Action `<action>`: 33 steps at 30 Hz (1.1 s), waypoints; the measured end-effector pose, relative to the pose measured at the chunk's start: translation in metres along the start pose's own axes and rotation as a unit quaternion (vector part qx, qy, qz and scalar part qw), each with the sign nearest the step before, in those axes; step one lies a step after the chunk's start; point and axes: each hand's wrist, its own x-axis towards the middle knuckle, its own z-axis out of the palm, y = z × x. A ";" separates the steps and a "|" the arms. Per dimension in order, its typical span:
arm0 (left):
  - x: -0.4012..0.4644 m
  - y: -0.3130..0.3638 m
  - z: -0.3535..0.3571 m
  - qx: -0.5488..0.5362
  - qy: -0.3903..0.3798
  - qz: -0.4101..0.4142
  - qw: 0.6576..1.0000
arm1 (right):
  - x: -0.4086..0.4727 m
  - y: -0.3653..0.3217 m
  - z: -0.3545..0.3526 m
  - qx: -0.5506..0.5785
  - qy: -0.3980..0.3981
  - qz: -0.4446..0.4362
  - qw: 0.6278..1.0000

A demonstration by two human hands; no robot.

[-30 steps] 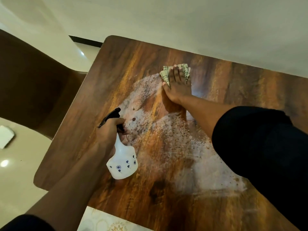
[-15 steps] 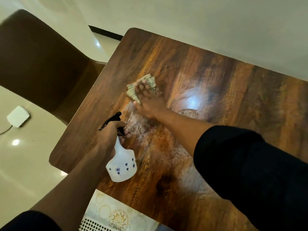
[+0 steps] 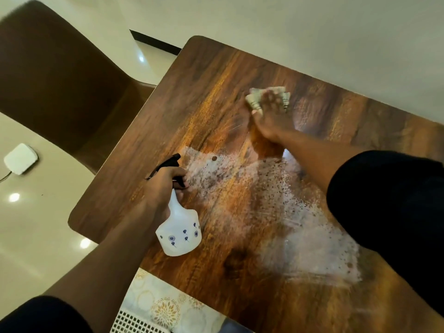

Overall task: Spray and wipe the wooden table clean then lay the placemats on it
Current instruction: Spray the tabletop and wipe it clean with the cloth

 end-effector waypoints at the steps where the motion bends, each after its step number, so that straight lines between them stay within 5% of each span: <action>1: 0.000 -0.001 0.000 -0.001 0.001 -0.001 1.000 | 0.004 0.014 -0.009 0.018 0.004 0.038 0.999; 8: 0.003 -0.005 0.005 -0.015 -0.007 -0.021 1.000 | 0.024 0.017 -0.018 0.058 0.039 0.116 0.991; 16: -0.002 0.004 0.003 -0.012 0.003 -0.010 1.000 | -0.019 -0.138 0.043 -0.088 -0.029 -0.162 0.982; 21: -0.010 0.004 0.000 -0.006 0.010 -0.003 1.000 | -0.034 -0.134 0.058 -0.121 -0.069 -0.253 0.957; 29: -0.018 0.000 0.004 -0.014 -0.021 -0.017 1.000 | -0.048 0.027 0.001 -0.036 -0.014 -0.004 0.999; 33: -0.026 -0.004 0.007 -0.014 -0.010 -0.010 1.000 | -0.051 0.043 -0.002 0.024 -0.010 0.082 0.996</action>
